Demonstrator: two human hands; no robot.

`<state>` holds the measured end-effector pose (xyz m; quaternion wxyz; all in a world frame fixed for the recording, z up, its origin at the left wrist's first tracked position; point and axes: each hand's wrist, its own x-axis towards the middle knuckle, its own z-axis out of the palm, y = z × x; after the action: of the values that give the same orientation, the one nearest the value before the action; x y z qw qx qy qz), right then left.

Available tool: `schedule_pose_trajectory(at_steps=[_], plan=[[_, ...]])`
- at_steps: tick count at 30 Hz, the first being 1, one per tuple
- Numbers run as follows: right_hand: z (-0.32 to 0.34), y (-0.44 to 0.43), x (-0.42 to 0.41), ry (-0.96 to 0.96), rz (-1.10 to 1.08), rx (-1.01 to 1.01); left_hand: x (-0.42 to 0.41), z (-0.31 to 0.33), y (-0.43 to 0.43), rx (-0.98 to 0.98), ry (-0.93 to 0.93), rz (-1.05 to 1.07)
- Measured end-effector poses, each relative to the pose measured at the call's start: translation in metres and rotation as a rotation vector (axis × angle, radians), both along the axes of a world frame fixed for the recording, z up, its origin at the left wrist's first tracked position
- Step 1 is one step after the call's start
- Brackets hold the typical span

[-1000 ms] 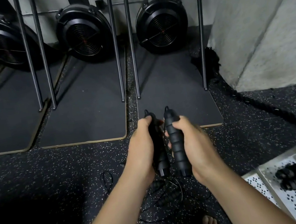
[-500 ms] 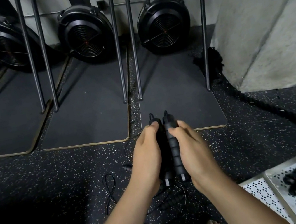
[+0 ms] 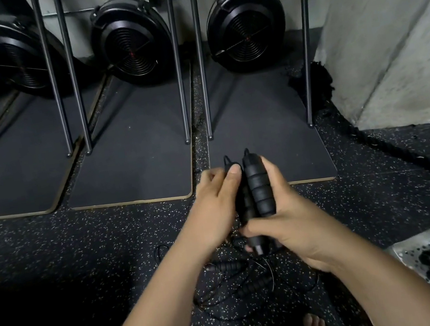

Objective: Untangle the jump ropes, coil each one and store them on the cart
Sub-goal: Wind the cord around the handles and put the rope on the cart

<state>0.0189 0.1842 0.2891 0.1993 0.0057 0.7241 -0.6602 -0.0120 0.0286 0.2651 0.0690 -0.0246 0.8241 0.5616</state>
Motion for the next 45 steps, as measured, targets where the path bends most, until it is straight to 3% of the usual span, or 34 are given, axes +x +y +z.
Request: schedule_pose_trajectory(at_steps=[2,4,7,11,13,19,23,28,30,34,38,41,45], plan=[[0.002,0.010,-0.003,-0.020,0.037,0.036,-0.005,-0.001,-0.011,-0.149,0.087,0.008],[0.009,0.018,-0.005,-0.060,0.132,0.029,-0.008,0.005,-0.021,-0.106,0.163,0.159],[0.021,0.021,-0.002,-0.125,0.301,-0.016,-0.013,0.007,-0.028,0.130,0.123,0.275],[0.030,0.022,0.002,-0.117,0.439,-0.116,-0.014,0.018,-0.023,0.596,-0.105,0.229],[0.032,0.024,0.002,-0.081,0.429,-0.177,-0.009,0.018,-0.018,0.650,-0.181,0.196],[0.035,0.022,-0.002,0.079,0.179,-0.396,0.007,0.010,0.012,0.378,-0.215,0.004],[0.030,0.035,-0.017,0.086,-0.021,-0.384,0.014,0.005,0.030,0.273,-0.282,-0.082],[0.036,0.042,-0.014,-0.021,0.183,-0.387,0.017,-0.002,0.034,0.153,-0.256,-0.165],[0.037,0.039,-0.013,0.005,0.169,-0.339,0.015,-0.004,0.032,0.131,-0.243,-0.170],[0.031,0.046,-0.025,0.045,-0.120,-0.224,0.010,-0.004,0.026,0.049,-0.151,-0.134],[0.013,0.072,-0.038,0.121,-0.237,0.238,0.003,-0.006,0.015,-0.093,-0.054,-0.054],[-0.002,0.083,-0.037,-0.005,-0.050,0.529,0.000,-0.002,0.007,-0.138,-0.041,-0.015],[-0.014,0.071,-0.032,-0.179,0.454,0.746,-0.001,0.001,0.003,-0.131,0.023,-0.045]])
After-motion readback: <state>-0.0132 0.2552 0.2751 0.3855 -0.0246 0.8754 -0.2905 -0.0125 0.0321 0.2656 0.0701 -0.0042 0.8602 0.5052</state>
